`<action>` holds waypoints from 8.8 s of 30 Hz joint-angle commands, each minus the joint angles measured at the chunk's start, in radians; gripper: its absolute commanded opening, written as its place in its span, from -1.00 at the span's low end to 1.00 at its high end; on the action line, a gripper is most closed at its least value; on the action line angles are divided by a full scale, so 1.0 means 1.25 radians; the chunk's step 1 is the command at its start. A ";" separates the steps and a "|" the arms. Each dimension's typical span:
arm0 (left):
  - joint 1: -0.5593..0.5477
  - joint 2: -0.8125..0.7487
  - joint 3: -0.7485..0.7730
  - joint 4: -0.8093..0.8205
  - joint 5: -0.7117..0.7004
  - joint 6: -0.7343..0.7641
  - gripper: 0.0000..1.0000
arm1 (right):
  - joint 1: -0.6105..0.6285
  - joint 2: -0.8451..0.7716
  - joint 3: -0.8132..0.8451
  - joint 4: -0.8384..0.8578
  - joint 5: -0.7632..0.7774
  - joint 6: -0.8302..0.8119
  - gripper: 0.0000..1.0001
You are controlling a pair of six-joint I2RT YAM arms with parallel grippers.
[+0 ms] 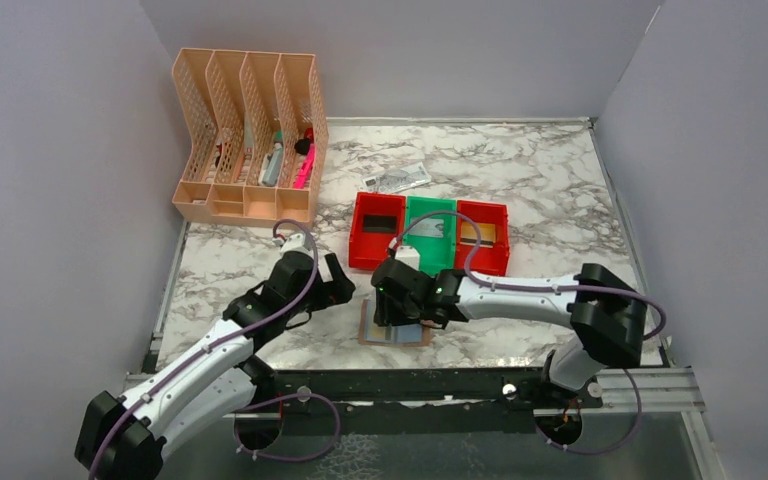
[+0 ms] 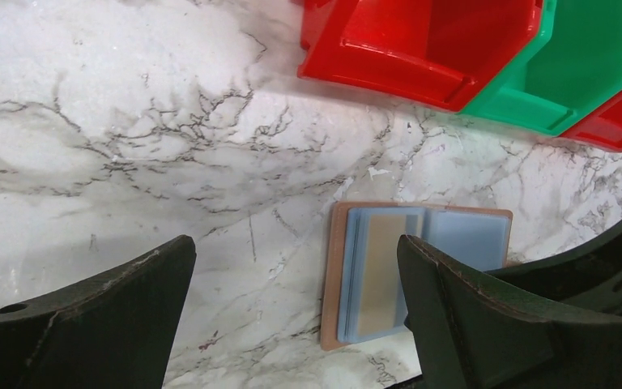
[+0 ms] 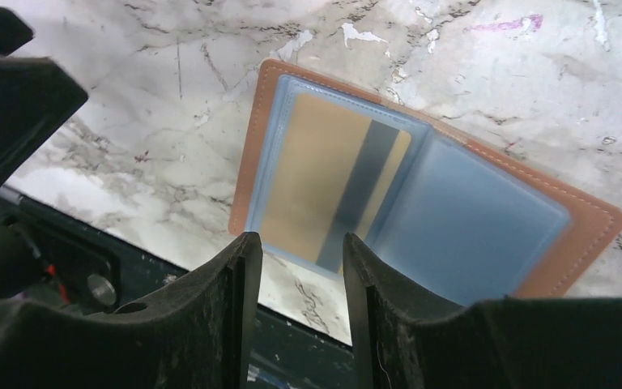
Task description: Take the credit cards out of the card holder
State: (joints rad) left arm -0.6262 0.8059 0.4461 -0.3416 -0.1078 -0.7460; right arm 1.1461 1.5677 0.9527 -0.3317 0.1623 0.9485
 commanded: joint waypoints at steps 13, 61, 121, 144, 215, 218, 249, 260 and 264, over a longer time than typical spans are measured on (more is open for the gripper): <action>0.008 -0.125 -0.031 -0.046 -0.032 -0.037 0.90 | 0.035 0.146 0.109 -0.137 0.122 0.050 -0.02; 0.007 0.149 -0.005 0.174 0.325 0.043 0.55 | -0.053 -0.054 -0.172 0.212 -0.064 0.052 -0.46; -0.064 0.294 0.042 0.230 0.375 0.052 0.07 | -0.099 -0.137 -0.248 0.112 0.002 0.109 -0.68; -0.101 0.324 0.069 0.248 0.393 0.055 0.07 | -0.099 -0.019 -0.314 0.090 -0.001 0.196 -0.71; -0.174 0.344 0.192 0.013 0.150 0.063 0.11 | -0.123 0.047 -0.362 0.238 -0.086 0.196 -0.68; -0.176 0.358 0.193 0.015 0.163 0.067 0.11 | -0.122 0.048 -0.363 0.240 -0.086 0.195 -0.67; -0.186 0.401 0.162 0.132 0.290 0.057 -0.10 | -0.125 0.048 -0.367 0.246 -0.091 0.195 -0.67; -0.186 0.392 0.142 0.141 0.239 0.034 -0.09 | -0.127 0.022 -0.383 0.256 -0.086 0.200 -0.66; -0.186 0.353 0.141 0.112 0.179 0.032 0.00 | -0.128 0.030 -0.382 0.262 -0.093 0.198 -0.66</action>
State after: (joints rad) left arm -0.8532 1.3056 0.6312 -0.1837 0.2016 -0.6964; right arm 0.9817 1.5269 0.5358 0.1680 0.0238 1.2236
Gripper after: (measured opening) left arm 0.479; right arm 0.166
